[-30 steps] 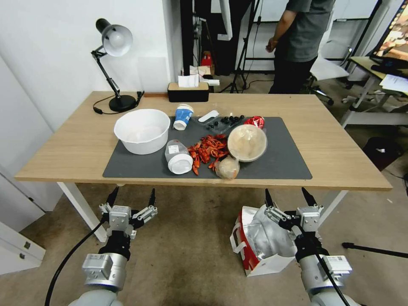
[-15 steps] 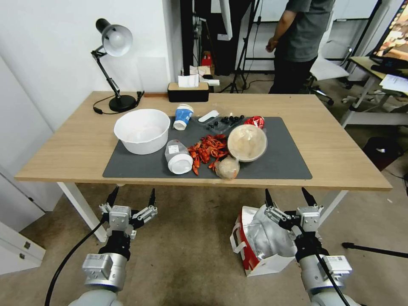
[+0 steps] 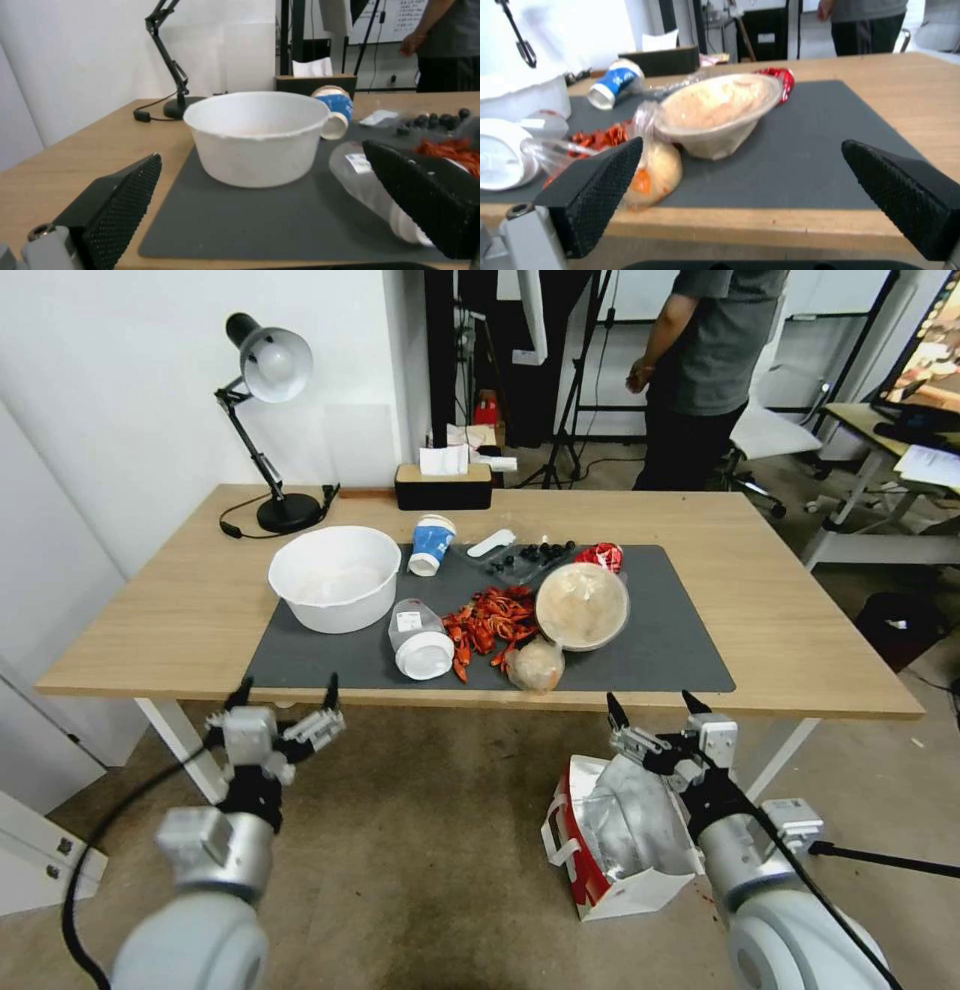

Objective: Pick up the food delivery bag from the floor and place it on the table.

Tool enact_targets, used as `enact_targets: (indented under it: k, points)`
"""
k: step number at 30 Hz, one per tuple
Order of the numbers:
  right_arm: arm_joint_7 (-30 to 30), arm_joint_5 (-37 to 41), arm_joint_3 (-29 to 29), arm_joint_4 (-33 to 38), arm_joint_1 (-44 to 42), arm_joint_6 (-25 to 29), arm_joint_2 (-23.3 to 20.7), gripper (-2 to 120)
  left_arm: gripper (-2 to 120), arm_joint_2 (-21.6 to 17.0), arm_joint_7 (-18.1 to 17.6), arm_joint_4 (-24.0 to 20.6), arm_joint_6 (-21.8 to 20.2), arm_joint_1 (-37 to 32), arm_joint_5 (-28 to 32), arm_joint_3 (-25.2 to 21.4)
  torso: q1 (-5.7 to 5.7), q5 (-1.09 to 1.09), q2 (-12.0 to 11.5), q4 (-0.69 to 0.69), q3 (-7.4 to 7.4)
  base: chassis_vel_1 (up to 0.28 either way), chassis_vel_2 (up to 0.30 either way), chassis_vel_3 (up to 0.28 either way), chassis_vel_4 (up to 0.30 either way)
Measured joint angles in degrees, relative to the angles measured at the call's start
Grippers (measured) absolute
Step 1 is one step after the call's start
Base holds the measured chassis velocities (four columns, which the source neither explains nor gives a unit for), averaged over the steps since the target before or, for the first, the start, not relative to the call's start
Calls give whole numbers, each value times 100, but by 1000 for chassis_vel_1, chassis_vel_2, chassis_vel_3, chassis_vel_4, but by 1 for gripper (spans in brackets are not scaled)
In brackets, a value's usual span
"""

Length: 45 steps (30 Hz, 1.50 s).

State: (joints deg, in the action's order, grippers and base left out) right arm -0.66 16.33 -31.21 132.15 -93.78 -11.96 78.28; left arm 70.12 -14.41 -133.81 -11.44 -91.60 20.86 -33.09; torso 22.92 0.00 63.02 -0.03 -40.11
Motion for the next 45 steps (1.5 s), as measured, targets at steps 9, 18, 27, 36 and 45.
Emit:
enact_targets:
  k: [9, 18, 27, 36, 45]
  points:
    - [45, -215, -3, 0, -44, 42, 81, 100, 100, -110, 208, 5, 492, -100, 285, 11, 0, 0, 0, 3, 0, 0, 0, 0, 0]
    - [-166, -326, -43, 47, -66, 80, 133, 100, 100, -108, 439, 10, 692, -193, 571, 15, 0, 0, 0, 3, 0, 0, 0, 0, 0]
    - [-317, -371, -57, 53, -107, 164, 290, 100, 100, -100, 604, 72, 970, -253, 552, 42, 0, 0, 0, 3, 1, 0, 0, 0, 0]
    - [-327, -397, -65, 24, -116, 228, 366, 100, 100, -44, 645, 71, 1036, -378, 562, 34, 0, 0, 0, 3, 1, 0, 0, 0, 0]
    - [-309, -397, -33, -29, -124, 322, 457, 100, 100, 83, 833, 257, 1423, -544, 375, 53, -74, 0, -168, 3, 94, 0, 0, 0, 0]
